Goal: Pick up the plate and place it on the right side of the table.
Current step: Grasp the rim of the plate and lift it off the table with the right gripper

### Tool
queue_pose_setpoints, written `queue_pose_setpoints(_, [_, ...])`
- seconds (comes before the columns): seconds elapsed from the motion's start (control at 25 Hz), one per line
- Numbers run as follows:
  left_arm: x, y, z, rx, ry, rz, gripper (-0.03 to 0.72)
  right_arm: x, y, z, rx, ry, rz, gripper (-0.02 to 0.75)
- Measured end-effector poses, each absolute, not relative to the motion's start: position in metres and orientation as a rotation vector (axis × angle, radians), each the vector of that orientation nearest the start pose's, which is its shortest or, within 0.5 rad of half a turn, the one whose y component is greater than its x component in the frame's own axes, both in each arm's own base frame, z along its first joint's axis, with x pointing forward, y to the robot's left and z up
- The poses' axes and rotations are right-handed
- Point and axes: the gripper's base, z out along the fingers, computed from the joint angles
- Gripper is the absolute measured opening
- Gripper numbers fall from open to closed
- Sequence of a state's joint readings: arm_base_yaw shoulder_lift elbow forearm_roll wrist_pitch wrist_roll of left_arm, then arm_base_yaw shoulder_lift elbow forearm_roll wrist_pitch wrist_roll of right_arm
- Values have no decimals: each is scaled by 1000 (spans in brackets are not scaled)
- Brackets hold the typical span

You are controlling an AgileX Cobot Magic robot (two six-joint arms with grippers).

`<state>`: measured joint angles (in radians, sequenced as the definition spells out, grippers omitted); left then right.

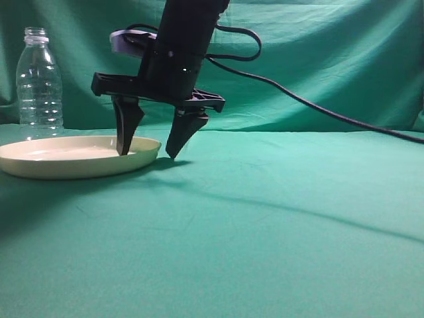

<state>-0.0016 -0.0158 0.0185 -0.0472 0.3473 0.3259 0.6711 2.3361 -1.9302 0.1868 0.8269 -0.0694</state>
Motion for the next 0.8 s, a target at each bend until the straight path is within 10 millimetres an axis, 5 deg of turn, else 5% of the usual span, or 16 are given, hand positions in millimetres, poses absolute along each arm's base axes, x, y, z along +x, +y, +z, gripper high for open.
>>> queue_pose_setpoints(0.12, [53,-2,177,270,1817,182,0,390,325,158,-898,2599,354,467])
queue_pose_setpoints(0.28, [53,-2,177,270,1817,182,0,391,324,158,-932,2575,300,156])
queue_pose_setpoints(0.36, [53,-2,177,270,1817,182,0,393,325,161,-909,2567,295,70])
queue_pose_setpoints(0.48, [53,-2,177,270,1817,182,0,395,324,165,-850,2585,249,69])
queue_pose_setpoints(0.56, [53,-2,177,270,1817,182,0,397,321,173,-830,2605,185,0])
queue_pose_setpoints(0.8, [53,-2,177,270,1817,182,0,398,312,217,-822,2595,71,0])
